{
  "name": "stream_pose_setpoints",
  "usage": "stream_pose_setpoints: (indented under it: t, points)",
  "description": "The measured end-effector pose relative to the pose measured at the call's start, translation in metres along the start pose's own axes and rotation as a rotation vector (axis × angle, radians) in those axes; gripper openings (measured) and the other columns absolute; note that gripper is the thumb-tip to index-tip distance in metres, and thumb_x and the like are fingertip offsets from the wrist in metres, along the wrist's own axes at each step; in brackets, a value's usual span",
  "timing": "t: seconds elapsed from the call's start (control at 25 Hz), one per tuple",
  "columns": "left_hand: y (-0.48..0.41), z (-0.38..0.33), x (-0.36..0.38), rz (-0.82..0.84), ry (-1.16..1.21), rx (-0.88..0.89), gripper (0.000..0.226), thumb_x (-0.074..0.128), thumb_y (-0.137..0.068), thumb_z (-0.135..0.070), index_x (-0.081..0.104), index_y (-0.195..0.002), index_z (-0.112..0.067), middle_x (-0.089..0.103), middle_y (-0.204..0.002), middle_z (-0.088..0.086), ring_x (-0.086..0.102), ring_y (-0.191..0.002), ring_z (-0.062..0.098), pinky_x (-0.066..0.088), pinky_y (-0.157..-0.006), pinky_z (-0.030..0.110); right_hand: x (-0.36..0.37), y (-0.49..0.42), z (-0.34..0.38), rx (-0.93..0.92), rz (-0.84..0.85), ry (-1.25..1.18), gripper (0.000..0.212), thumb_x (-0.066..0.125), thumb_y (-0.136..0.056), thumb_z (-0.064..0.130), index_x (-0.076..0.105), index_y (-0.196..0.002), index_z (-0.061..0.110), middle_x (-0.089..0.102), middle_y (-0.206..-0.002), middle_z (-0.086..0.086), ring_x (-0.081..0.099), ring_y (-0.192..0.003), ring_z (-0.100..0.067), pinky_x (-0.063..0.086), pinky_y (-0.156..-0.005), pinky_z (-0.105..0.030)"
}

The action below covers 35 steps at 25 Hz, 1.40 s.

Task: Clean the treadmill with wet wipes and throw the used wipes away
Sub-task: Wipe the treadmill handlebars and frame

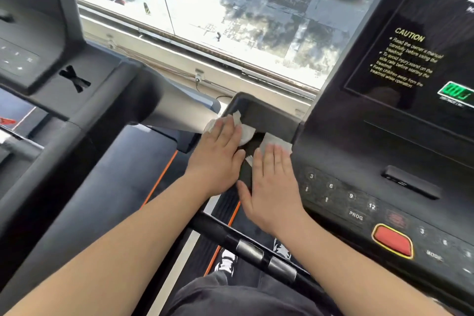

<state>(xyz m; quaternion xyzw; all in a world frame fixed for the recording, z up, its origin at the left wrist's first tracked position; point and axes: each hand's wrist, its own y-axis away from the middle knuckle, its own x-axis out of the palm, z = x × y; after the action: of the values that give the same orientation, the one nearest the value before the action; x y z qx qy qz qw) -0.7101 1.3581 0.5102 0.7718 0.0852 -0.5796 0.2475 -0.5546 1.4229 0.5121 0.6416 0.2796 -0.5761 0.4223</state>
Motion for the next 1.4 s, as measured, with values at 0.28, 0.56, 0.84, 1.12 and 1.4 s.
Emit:
stream_pose_setpoints:
  t: [0.28,0.56,0.84,1.12,1.4]
  points:
    - [0.093,0.021,0.022,-0.092,-0.016,0.034,0.07,0.015,-0.1,-0.046,0.021,-0.16,-0.01,0.01,-0.168,0.017,-0.005,-0.157,0.025,-0.007,-0.125,0.03,0.018,0.029,0.043,-0.168,-0.1,-0.028,0.077,0.036,-0.097,0.045,0.031,-0.154,-0.006,0.014,-0.164,-0.03,0.009,-0.155,-0.042,0.013,-0.125,-0.056]
    - [0.117,0.028,0.039,-0.037,0.022,-0.033,0.074,0.011,-0.1,-0.051,0.006,-0.163,-0.013,-0.005,-0.169,0.015,-0.008,-0.157,0.029,0.008,-0.128,0.045,0.023,0.043,0.013,-0.102,-0.08,0.118,0.08,0.035,-0.098,0.048,0.031,-0.152,-0.011,0.02,-0.16,-0.035,0.019,-0.152,-0.045,0.02,-0.123,-0.058]
    - [0.02,0.02,-0.006,0.077,0.323,-0.086,0.064,0.023,-0.108,-0.049,-0.007,-0.162,-0.032,-0.019,-0.169,-0.002,-0.012,-0.156,0.014,0.007,-0.125,0.043,0.013,-0.011,0.014,-0.155,-0.091,0.002,0.073,0.019,-0.102,0.048,0.018,-0.161,0.006,0.009,-0.169,-0.015,0.004,-0.158,-0.028,0.01,-0.127,-0.05]
    - [0.042,0.04,-0.001,0.038,0.734,-0.229,0.059,0.028,-0.109,-0.045,0.005,-0.163,-0.035,0.006,-0.169,-0.017,0.007,-0.154,0.002,0.007,-0.123,0.025,-0.014,-0.075,0.011,-0.224,-0.025,-0.054,0.071,0.015,-0.103,0.048,0.017,-0.161,0.008,0.01,-0.169,-0.012,0.006,-0.158,-0.025,0.004,-0.128,-0.044]
    - [0.025,0.046,0.001,0.116,0.695,-0.316,0.05,0.031,-0.103,-0.055,0.033,-0.146,-0.03,0.051,-0.148,0.003,0.051,-0.131,0.029,0.04,-0.106,0.045,-0.049,-0.165,0.0,-0.247,0.107,0.047,0.064,0.009,-0.105,0.045,0.037,-0.155,0.017,0.023,-0.167,-0.007,0.009,-0.156,-0.026,0.006,-0.127,-0.045]
